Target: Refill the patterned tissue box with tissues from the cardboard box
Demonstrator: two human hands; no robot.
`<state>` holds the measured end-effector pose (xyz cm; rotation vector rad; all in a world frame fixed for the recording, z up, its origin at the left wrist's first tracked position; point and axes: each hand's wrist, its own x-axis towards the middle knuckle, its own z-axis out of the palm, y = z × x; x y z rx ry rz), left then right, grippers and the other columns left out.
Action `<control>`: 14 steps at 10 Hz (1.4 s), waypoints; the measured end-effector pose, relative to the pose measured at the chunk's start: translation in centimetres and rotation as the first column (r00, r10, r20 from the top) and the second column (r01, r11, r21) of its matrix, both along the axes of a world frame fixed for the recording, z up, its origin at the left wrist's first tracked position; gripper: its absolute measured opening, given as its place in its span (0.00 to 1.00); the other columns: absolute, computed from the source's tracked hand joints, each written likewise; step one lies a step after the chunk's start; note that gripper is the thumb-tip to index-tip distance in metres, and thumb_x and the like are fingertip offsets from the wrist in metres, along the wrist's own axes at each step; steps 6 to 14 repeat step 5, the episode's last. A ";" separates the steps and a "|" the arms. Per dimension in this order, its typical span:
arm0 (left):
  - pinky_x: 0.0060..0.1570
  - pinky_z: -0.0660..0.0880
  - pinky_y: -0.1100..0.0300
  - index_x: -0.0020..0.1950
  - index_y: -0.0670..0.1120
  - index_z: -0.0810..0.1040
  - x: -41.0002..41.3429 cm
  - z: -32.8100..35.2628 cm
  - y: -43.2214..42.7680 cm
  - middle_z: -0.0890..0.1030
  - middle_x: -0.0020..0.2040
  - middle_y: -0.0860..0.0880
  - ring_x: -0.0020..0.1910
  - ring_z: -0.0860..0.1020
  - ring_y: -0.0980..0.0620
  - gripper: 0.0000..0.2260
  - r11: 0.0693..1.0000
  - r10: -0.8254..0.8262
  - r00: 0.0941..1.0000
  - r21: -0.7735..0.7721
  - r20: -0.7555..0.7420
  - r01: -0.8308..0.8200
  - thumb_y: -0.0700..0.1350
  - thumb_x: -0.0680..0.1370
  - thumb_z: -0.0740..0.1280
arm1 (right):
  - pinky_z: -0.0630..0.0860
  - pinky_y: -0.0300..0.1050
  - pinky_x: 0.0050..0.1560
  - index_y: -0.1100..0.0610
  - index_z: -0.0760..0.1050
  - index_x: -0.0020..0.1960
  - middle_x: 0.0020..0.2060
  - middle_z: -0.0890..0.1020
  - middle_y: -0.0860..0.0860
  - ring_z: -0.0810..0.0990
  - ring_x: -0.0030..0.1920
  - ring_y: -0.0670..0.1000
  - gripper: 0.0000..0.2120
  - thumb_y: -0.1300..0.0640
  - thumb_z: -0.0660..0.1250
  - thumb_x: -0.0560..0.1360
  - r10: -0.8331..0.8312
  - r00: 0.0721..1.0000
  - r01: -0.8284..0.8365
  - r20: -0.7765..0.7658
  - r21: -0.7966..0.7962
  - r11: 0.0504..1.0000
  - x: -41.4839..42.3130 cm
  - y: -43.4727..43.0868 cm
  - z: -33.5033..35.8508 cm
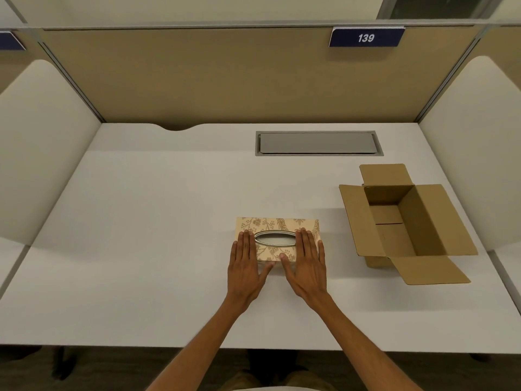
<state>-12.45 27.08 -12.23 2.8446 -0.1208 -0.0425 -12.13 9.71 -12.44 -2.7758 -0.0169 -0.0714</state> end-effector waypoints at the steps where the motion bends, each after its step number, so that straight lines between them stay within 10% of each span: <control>1: 0.80 0.53 0.50 0.79 0.38 0.52 -0.1 0.3 -0.6 0.53 0.80 0.42 0.80 0.52 0.45 0.40 0.999 0.035 0.999 0.006 -0.016 -0.035 0.67 0.78 0.47 | 0.47 0.53 0.79 0.57 0.53 0.78 0.78 0.58 0.53 0.53 0.79 0.51 0.37 0.36 0.51 0.78 0.005 1.000 -0.005 -0.020 -0.006 1.000 0.4 -0.1 0.4; 14: 0.79 0.45 0.52 0.80 0.40 0.46 1.3 0.8 -0.7 0.45 0.81 0.45 0.81 0.45 0.47 0.38 0.993 0.095 0.994 -0.077 0.045 -0.091 0.66 0.80 0.45 | 0.56 0.56 0.77 0.57 0.64 0.74 0.74 0.67 0.54 0.62 0.76 0.53 0.31 0.40 0.49 0.79 -0.069 0.997 0.063 0.035 0.169 0.984 0.8 -0.2 2.3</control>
